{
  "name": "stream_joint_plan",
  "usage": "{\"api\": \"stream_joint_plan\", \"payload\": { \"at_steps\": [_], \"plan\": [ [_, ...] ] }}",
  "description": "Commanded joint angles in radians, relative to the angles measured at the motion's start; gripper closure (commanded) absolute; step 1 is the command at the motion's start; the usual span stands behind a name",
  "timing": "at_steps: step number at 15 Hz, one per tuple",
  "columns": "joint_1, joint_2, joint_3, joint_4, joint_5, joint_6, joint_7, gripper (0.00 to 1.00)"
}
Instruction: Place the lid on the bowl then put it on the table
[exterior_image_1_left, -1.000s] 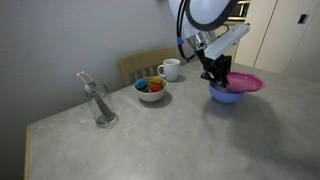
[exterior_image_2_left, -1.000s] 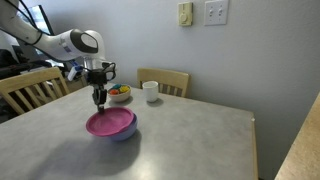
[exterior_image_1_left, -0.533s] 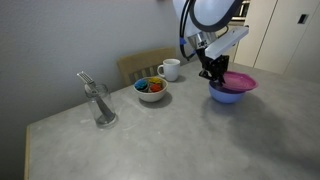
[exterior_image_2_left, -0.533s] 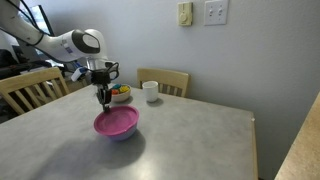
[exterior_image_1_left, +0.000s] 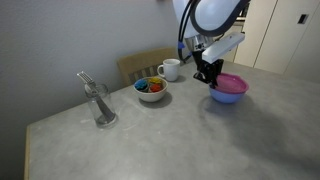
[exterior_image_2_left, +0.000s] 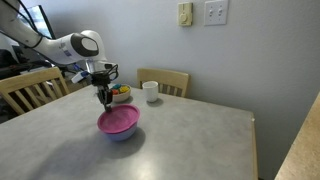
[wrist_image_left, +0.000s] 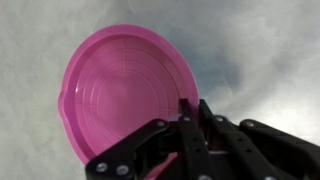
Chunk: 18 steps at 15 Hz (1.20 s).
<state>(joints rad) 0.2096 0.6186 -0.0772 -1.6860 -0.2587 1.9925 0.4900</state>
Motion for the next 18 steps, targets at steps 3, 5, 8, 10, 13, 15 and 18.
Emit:
{"api": "stream_joint_plan", "payload": {
  "at_steps": [3, 5, 8, 10, 13, 15, 18],
  "plan": [
    [-0.009, -0.016, 0.008, -0.032, 0.008, 0.006, -0.022, 0.97],
    [-0.007, -0.016, 0.006, -0.034, 0.005, -0.005, -0.018, 0.97],
    [-0.007, -0.016, 0.006, -0.039, 0.005, -0.003, -0.018, 0.97],
    [-0.008, -0.014, 0.007, -0.041, 0.007, -0.003, -0.02, 0.97],
    [-0.01, -0.016, 0.008, -0.047, 0.01, 0.0, -0.02, 0.88],
    [-0.008, -0.024, 0.007, -0.058, 0.011, 0.008, -0.01, 0.63],
    [-0.007, -0.046, 0.006, -0.084, 0.019, -0.003, 0.007, 0.44]
  ]
}}
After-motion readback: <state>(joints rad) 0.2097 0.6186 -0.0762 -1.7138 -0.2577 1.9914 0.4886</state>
